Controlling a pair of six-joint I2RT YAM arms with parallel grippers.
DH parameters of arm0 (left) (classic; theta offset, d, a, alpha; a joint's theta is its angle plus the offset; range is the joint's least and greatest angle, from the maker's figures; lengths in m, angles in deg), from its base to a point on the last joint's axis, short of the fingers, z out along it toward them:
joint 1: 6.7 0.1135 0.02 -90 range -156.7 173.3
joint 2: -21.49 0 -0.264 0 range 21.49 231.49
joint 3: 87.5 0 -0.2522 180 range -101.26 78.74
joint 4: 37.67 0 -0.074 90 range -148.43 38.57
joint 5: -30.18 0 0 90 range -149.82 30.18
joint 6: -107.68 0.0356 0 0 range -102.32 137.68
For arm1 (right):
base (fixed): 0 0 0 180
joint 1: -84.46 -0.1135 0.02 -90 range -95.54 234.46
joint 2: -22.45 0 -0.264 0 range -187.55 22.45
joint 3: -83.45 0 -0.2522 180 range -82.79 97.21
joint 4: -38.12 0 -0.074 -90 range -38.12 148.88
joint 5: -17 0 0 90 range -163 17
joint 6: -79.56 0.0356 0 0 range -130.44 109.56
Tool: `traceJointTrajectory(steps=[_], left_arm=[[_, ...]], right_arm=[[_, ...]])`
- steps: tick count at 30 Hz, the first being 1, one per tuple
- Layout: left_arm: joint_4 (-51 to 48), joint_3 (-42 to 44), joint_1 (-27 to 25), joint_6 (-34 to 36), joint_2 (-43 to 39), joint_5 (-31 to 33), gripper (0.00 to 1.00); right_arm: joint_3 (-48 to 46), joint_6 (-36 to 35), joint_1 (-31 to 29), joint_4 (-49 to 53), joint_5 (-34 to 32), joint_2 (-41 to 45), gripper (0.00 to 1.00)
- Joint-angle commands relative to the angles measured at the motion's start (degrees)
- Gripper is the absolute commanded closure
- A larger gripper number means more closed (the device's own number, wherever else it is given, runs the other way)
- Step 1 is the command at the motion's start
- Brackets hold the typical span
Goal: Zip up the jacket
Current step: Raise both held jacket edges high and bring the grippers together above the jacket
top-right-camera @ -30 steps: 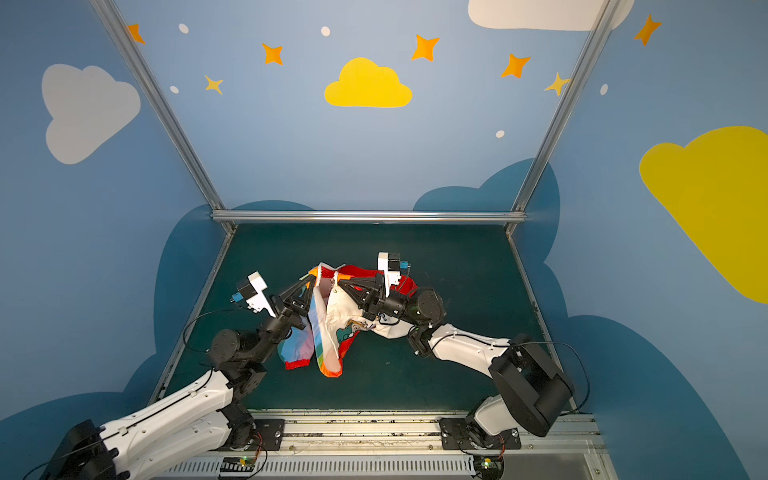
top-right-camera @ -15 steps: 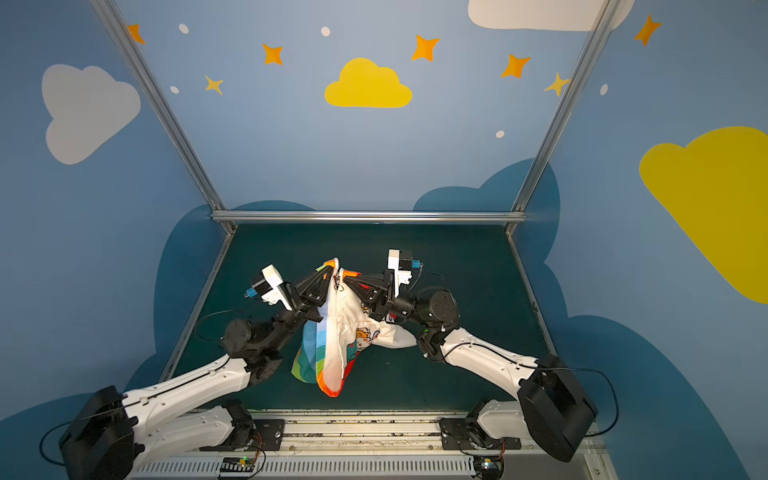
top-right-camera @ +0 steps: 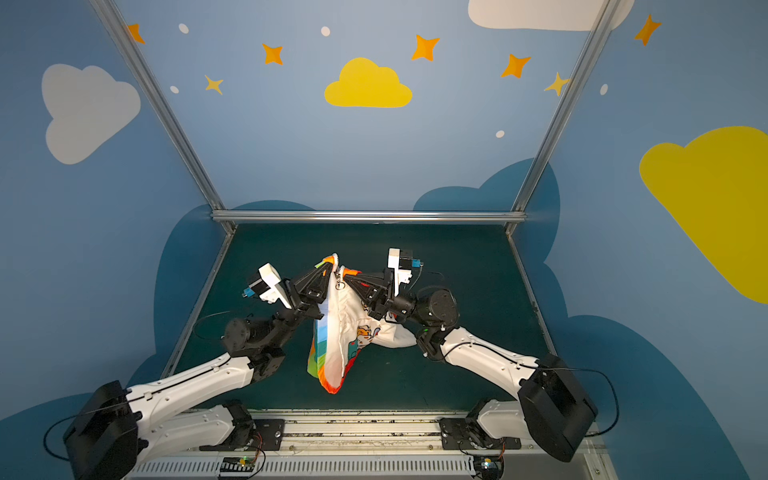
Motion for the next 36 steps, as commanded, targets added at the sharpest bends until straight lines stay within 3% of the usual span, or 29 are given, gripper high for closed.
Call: traceJointTrajectory(steps=[1,36], left_arm=[[2.7,-1.5,-0.2,0.1,-1.2,0.0,0.97],[2.8,-3.2,-0.2,-4.1,0.4,-0.2,0.97]], right_arm=[[3.0,-0.8,-0.5,-3.1,-0.7,1.0,1.0],[4.0,0.2,-1.0,-3.3,-0.4,-0.3,1.0]])
